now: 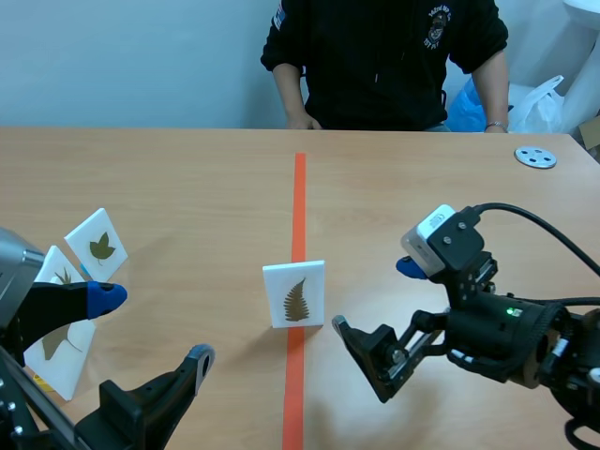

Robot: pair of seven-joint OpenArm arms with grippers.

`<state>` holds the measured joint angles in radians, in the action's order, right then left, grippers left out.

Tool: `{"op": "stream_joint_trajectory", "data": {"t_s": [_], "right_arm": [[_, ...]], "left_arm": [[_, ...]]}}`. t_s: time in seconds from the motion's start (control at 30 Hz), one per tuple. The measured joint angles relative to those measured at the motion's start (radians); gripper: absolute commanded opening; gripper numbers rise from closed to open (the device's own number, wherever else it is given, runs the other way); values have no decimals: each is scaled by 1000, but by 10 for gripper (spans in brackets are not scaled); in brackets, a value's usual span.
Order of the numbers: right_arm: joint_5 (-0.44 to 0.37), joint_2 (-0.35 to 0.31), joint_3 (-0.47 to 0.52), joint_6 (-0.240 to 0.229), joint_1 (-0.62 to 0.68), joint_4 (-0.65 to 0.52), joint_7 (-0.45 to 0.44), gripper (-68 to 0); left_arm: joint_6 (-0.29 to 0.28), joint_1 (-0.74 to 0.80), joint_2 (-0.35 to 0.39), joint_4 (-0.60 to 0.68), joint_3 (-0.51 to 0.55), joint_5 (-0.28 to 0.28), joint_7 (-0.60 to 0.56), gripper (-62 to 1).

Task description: Sort the leaf by its shape. The table is split by an orange tape line. A compound leaf with several leaflets goes to the left side, a simple leaf with one blade goes to the right side. Return to the home posture when a red brick is placed on the table.

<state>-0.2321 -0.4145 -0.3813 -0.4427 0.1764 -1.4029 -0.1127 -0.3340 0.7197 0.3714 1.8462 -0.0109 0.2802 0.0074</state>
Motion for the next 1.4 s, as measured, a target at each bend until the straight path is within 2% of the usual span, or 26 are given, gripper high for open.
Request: {"op": "stream_joint_trajectory", "data": {"t_s": [0.2, 0.3, 0.5, 0.7, 0.87, 1.1, 1.3, 1.4], "right_arm": [[35, 42, -83, -16, -97, 113, -37, 4], [88, 67, -119, -19, -137, 155, -49, 4], [132, 122, -180, -18, -219, 258, -72, -2], [177, 180, -220, -17, -270, 337, -82, -123], [188, 189, -230, -14, -270, 346, -93, -323], [188, 187, -230, -14, -270, 345, -92, -518], [188, 187, -230, -14, -270, 345, -93, -619], [188, 187, -228, -14, -270, 345, -93, -627]], "left_arm": [[0, 0, 0, 0, 0, 0, 0, 14], [0, 0, 0, 0, 0, 0, 0, 14], [0, 0, 0, 0, 0, 0, 0, 14], [0, 0, 0, 0, 0, 0, 0, 14], [0, 0, 0, 0, 0, 0, 0, 14], [0, 0, 0, 0, 0, 0, 0, 14], [0, 0, 0, 0, 0, 0, 0, 14], [0, 0, 0, 0, 0, 0, 0, 14]]}}
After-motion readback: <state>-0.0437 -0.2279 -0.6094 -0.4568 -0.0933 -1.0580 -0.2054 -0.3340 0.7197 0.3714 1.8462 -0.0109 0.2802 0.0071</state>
